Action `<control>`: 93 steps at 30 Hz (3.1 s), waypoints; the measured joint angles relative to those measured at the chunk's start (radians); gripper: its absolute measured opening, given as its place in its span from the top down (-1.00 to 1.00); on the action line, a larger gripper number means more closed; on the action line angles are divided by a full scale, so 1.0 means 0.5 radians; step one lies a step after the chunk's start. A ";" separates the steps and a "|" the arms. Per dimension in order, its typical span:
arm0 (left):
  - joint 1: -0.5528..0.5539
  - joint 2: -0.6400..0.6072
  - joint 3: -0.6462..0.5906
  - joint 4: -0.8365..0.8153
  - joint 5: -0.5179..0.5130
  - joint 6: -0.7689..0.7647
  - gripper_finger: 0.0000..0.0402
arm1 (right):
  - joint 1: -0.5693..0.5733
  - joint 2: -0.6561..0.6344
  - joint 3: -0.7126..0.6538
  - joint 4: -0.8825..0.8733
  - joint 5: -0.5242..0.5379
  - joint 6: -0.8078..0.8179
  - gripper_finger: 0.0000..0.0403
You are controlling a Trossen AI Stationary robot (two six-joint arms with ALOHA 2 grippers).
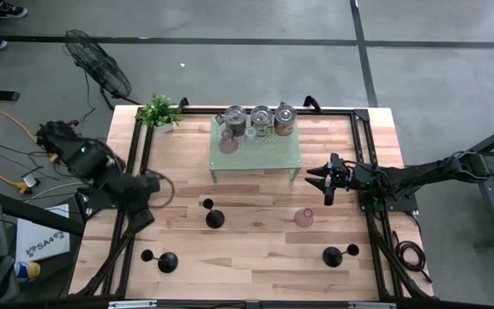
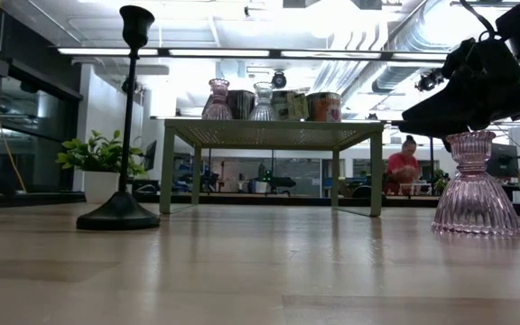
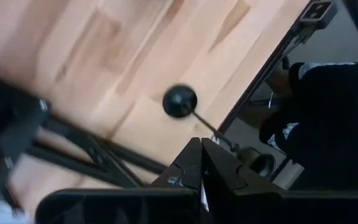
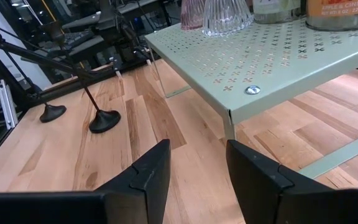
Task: Pick & Place candle stick holders
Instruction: Put the bottom left black candle holder on the shelf
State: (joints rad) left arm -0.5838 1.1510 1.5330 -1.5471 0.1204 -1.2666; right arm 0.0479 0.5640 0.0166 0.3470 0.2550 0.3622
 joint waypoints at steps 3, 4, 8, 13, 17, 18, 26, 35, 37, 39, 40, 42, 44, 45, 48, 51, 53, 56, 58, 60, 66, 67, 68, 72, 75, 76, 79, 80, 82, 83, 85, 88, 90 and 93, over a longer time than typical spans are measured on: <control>-0.144 0.060 0.000 0.004 0.022 -0.321 1.00 | 0.000 0.000 0.000 0.000 0.000 -0.001 0.27; -0.187 0.079 0.000 0.005 0.049 -0.442 1.00 | -0.001 0.000 0.000 0.000 0.000 0.000 0.27; -0.328 0.142 0.000 0.007 0.192 -0.841 1.00 | 0.000 0.000 0.000 0.000 0.000 -0.001 0.27; -0.418 0.183 0.000 0.112 0.305 -1.139 1.00 | -0.001 0.000 0.000 0.000 0.000 0.000 0.27; -0.433 0.193 0.000 0.238 0.216 -1.195 1.00 | -0.001 0.000 0.000 0.000 0.000 -0.001 0.27; -0.434 0.195 0.000 0.259 0.177 -1.197 1.00 | -0.001 0.000 0.000 0.000 0.000 0.000 0.27; -0.433 0.196 0.000 0.316 -0.052 -1.247 0.89 | -0.001 0.000 0.000 0.000 0.000 0.000 0.27; -0.432 0.233 0.000 0.334 0.095 -1.407 0.29 | 0.000 0.000 0.000 0.000 0.000 0.000 0.27; -0.433 0.258 0.000 0.333 0.147 -1.406 0.21 | 0.000 0.000 0.000 0.000 0.000 0.000 0.27; -0.436 0.276 0.000 0.333 0.150 -1.406 0.18 | 0.000 0.000 0.000 0.000 0.000 0.000 0.27; -0.435 0.284 0.000 0.332 0.150 -1.406 0.18 | -0.001 0.000 0.000 0.000 0.000 0.000 0.27; -0.434 0.299 0.000 0.327 0.144 -1.406 0.17 | -0.001 0.000 0.001 0.000 0.000 0.000 0.27; -0.434 0.318 0.000 0.320 0.141 -1.406 0.17 | -0.001 0.000 0.001 0.000 0.000 -0.001 0.27; -0.435 0.328 0.000 0.321 0.142 -1.406 0.17 | 0.000 0.000 0.001 0.000 0.000 -0.001 0.27; -0.435 0.367 0.000 0.317 0.152 -1.405 0.17 | -0.001 0.000 0.001 0.000 0.000 0.000 0.27; -0.479 0.391 -0.001 0.298 0.169 -1.406 0.17 | -0.001 0.000 0.001 0.000 0.000 0.000 0.27; -0.504 0.406 -0.001 0.289 0.185 -1.411 0.17 | 0.000 0.000 0.001 0.000 0.000 0.000 0.27; -0.522 0.436 -0.001 0.281 0.228 -1.428 0.17 | 0.000 0.000 0.001 0.000 0.000 -0.001 0.27; -0.543 0.445 -0.001 0.274 0.222 -1.453 0.17 | 0.000 0.000 0.001 0.000 0.000 0.000 0.27; -0.565 0.444 -0.001 0.269 0.179 -1.463 0.17 | 0.000 0.000 0.001 0.000 0.000 0.000 0.27; -0.564 0.446 -0.001 0.246 0.073 -1.474 0.17 | 0.000 0.000 0.001 0.000 0.000 0.000 0.27; -0.564 0.453 -0.001 0.241 0.077 -1.473 0.17 | 0.000 0.000 0.001 0.000 0.000 -0.001 0.27; -0.564 0.456 -0.001 0.228 0.080 -1.473 0.17 | 0.000 0.000 0.001 0.000 0.000 0.000 0.27; -0.565 0.459 -0.031 0.229 0.105 -1.473 0.17 | 0.000 0.000 0.001 0.000 0.000 0.000 0.27; -0.564 0.460 -0.038 0.232 0.105 -1.466 0.17 | 0.000 0.000 0.001 0.000 0.000 0.000 0.27; -0.564 0.459 -0.038 0.233 0.105 -1.463 0.17 | 0.000 0.000 0.001 0.000 0.000 0.000 0.27; -0.564 0.459 -0.038 0.233 0.107 -1.462 0.18 | 0.000 0.000 0.001 0.000 0.000 0.000 0.27; -0.564 0.459 -0.038 0.233 0.108 -1.462 0.19 | 0.000 0.000 0.001 0.000 0.000 0.000 0.27; -0.564 0.459 -0.038 0.233 0.107 -1.462 0.24 | 0.000 0.000 0.001 0.000 0.000 -0.001 0.27; -0.564 0.459 -0.038 0.234 0.108 -1.462 0.27 | 0.000 0.000 0.001 0.000 0.000 -0.001 0.27; -0.564 0.459 -0.038 0.233 0.107 -1.462 0.37 | 0.000 0.000 0.001 0.000 0.000 0.000 0.27; -0.564 0.459 -0.038 0.234 0.108 -1.462 0.54 | 0.000 0.000 0.001 0.000 0.000 0.000 0.27; -0.564 0.459 -0.037 0.234 0.107 -1.459 0.66 | 0.000 0.000 0.001 0.000 0.000 0.000 0.27; -0.564 0.459 -0.037 0.236 0.107 -1.457 0.84 | 0.000 0.000 0.001 0.000 0.000 0.000 0.27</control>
State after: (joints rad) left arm -0.8658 1.3808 1.5143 -1.4289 0.1736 -1.9949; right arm 0.0479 0.5640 0.0170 0.3470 0.2550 0.3620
